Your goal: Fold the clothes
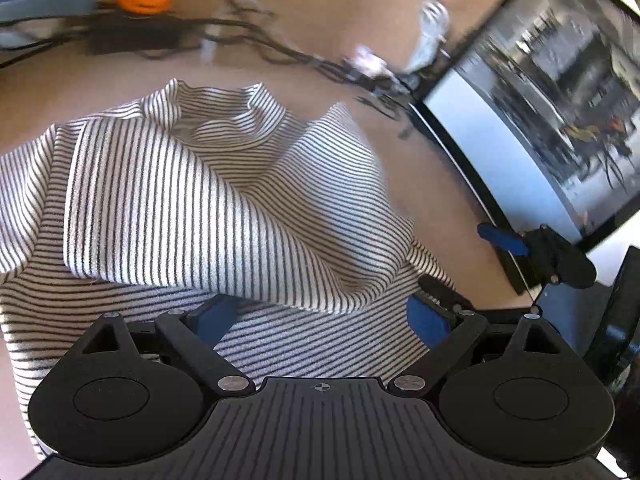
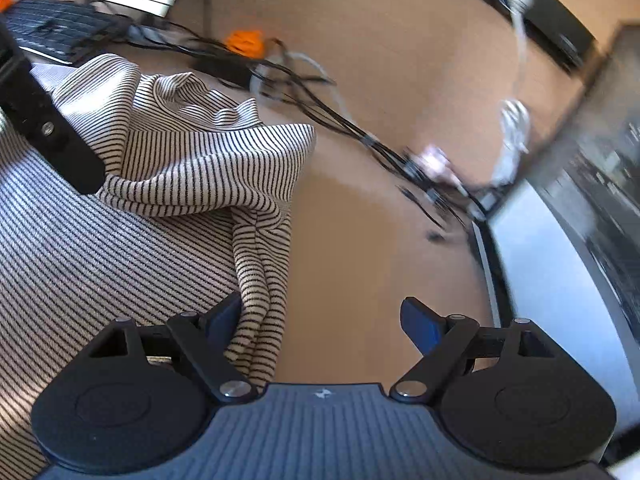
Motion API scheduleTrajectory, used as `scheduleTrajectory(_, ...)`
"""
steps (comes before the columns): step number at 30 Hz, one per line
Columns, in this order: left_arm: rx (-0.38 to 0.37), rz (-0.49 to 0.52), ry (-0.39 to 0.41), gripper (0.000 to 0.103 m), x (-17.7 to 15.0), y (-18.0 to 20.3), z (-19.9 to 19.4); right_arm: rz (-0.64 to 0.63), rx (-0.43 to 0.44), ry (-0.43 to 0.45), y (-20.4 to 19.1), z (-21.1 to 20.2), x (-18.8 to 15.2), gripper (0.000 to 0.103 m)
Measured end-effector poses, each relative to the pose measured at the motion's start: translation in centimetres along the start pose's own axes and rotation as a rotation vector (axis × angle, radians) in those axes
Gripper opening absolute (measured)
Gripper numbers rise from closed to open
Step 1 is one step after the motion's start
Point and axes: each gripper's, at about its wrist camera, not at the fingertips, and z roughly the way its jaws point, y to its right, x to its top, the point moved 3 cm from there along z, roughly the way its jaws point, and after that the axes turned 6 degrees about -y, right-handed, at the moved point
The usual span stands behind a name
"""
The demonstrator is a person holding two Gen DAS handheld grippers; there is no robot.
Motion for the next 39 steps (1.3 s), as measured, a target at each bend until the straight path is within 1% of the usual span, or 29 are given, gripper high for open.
scheduleTrajectory(2,0.011,0.029,-0.021,0.095,-0.1,1.0,0.4,0.022,-0.006,-0.025,1.3,-0.2,-0.8,0.084)
scheduleTrajectory(4,0.037,0.041,-0.035,0.095,-0.3,1.3,0.2,0.055,0.036,-0.038,2.2,-0.4,-1.1,0.084)
scheduleTrajectory(6,0.053,0.013,-0.032,0.095,-0.2,0.6,-0.4,0.077,0.069,-0.026,2.9,-1.0,-1.3,0.084)
scheduleTrajectory(8,0.071,-0.042,-0.019,0.095,0.4,-0.6,-1.1,0.093,0.092,0.006,3.3,-1.4,-0.6,0.084)
scheduleTrajectory(11,0.123,-0.161,0.016,0.095,1.9,-2.6,-1.2,0.077,0.093,0.048,3.2,-1.0,1.1,0.085)
scheduleTrajectory(13,0.131,-0.228,0.047,0.095,2.9,-3.6,-1.0,0.035,0.078,0.049,2.7,0.2,2.3,0.086)
scheduleTrajectory(15,0.136,-0.269,0.069,0.094,3.9,-3.9,-0.6,-0.019,0.064,0.029,1.8,1.7,3.3,0.086)
scheduleTrajectory(17,0.144,-0.282,0.08,0.084,4.9,-3.6,-0.2,-0.05,0.071,0.033,1.1,2.2,3.9,0.086)
scheduleTrajectory(18,0.152,-0.283,0.081,0.083,5.2,-3.5,-0.1,-0.065,0.075,0.035,0.7,2.5,4.2,0.086)
scheduleTrajectory(19,0.156,-0.282,0.083,0.079,5.5,-3.3,-0.1,-0.073,0.081,0.038,0.5,2.7,4.4,0.086)
scheduleTrajectory(20,0.161,-0.272,0.087,0.069,5.6,-3.3,-0.2,-0.076,0.082,0.042,0.4,2.8,4.5,0.087)
scheduleTrajectory(21,0.17,-0.258,0.091,0.064,5.7,-3.3,-0.6,-0.078,0.082,0.045,0.4,3.0,4.7,0.087)
scheduleTrajectory(23,0.187,-0.227,0.103,0.048,6.0,-3.2,-1.4,-0.065,0.075,0.05,0.8,3.3,4.9,0.088)
scheduleTrajectory(24,0.193,-0.21,0.113,0.046,6.1,-3.2,-1.9,-0.056,0.075,0.051,1.1,3.4,5.0,0.089)
scheduleTrajectory(27,0.205,-0.174,0.142,0.047,6.2,-3.3,-4.2,-0.047,0.074,0.053,2.0,3.4,5.1,0.092)
scheduleTrajectory(28,0.206,-0.17,0.149,0.052,6.3,-3.4,-4.8,-0.053,0.071,0.056,2.2,3.2,5.0,0.092)
scheduleTrajectory(29,0.196,-0.168,0.153,0.063,6.3,-3.7,-5.5,-0.06,0.065,0.059,2.3,3.2,5.0,0.094)
scheduleTrajectory(30,0.175,-0.17,0.15,0.07,6.3,-4.0,-6.0,-0.064,0.057,0.062,2.4,3.1,4.9,0.095)
scheduleTrajectory(31,0.15,-0.176,0.144,0.082,6.3,-4.2,-6.1,-0.064,0.052,0.062,2.5,3.1,4.8,0.097)
scheduleTrajectory(32,0.125,-0.185,0.135,0.087,6.3,-4.6,-6.1,-0.061,0.051,0.059,2.5,3.1,4.7,0.097)
scheduleTrajectory(34,0.102,-0.192,0.12,0.091,6.5,-4.9,-5.6,-0.05,0.053,0.052,2.5,3.3,4.6,0.097)
scheduleTrajectory(35,0.112,-0.2,0.115,0.093,6.6,-5.1,-5.1,-0.049,0.054,0.048,2.5,3.5,4.6,0.097)
scheduleTrajectory(39,0.148,-0.242,0.102,0.093,7.5,-5.7,-2.7,-0.07,0.054,0.051,1.9,3.9,5.0,0.098)
